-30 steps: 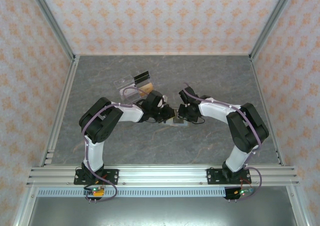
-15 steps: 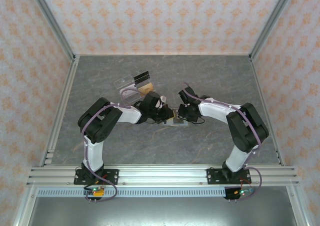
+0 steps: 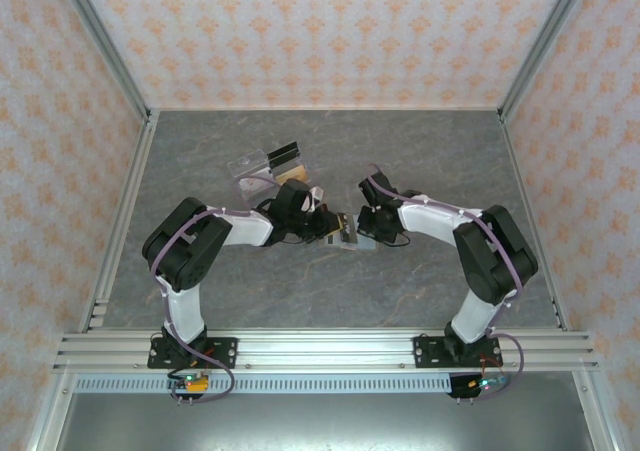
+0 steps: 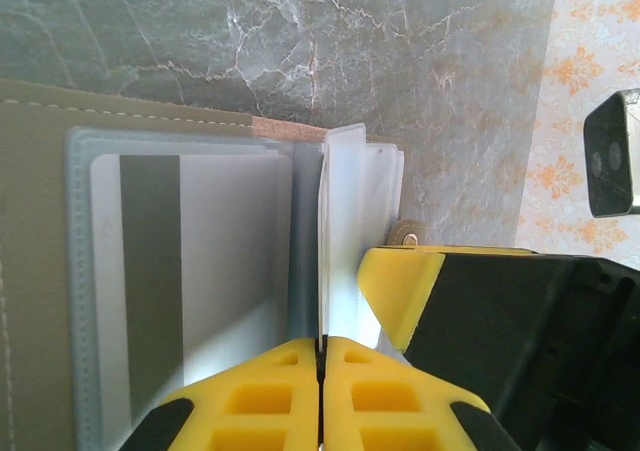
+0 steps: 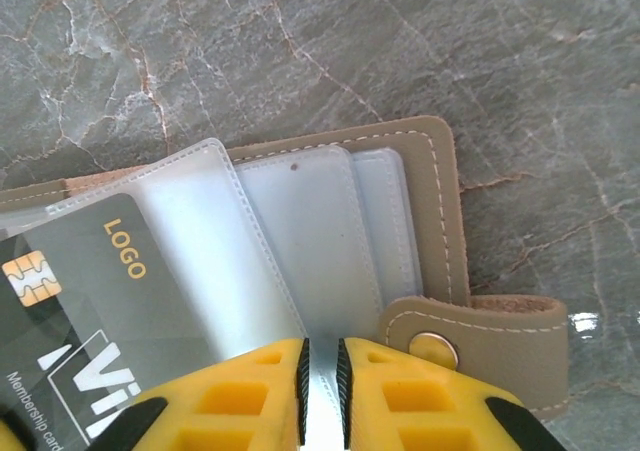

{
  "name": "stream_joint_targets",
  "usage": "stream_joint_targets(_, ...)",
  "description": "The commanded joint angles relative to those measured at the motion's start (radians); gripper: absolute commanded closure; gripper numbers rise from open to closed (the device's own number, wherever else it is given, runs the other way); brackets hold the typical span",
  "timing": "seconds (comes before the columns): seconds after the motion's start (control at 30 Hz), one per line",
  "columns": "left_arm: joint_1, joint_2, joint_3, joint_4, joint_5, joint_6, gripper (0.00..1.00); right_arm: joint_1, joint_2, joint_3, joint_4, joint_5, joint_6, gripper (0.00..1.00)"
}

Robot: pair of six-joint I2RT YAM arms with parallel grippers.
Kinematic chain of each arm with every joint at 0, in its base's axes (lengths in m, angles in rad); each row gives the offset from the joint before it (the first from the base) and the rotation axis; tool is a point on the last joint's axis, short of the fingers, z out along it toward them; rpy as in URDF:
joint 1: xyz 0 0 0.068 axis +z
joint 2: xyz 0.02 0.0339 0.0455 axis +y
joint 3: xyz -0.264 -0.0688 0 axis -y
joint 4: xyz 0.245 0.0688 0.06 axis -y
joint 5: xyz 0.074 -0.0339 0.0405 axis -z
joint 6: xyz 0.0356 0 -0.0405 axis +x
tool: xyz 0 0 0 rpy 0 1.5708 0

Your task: Take the credit cards out of the card holder

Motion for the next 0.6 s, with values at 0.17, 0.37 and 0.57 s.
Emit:
stream_joint_targets(0.17, 0.022, -0.047, 0.002, -0.081, -0.007, 0.070, 0.97, -0.010, -0.113, -0.002, -0.017, -0.010, -0.052, 0.81)
stream_joint_targets(0.37, 0.024, -0.179, 0.025, -0.326, -0.103, 0.209, 0.98, -0.010, -0.220, -0.019, 0.020, 0.003, -0.086, 0.68)
stream_joint_targets(0.57, 0.024, -0.342, 0.088, -0.645, -0.313, 0.369, 0.98, -0.033, -0.298, -0.038, 0.060, 0.048, -0.122, 0.39)
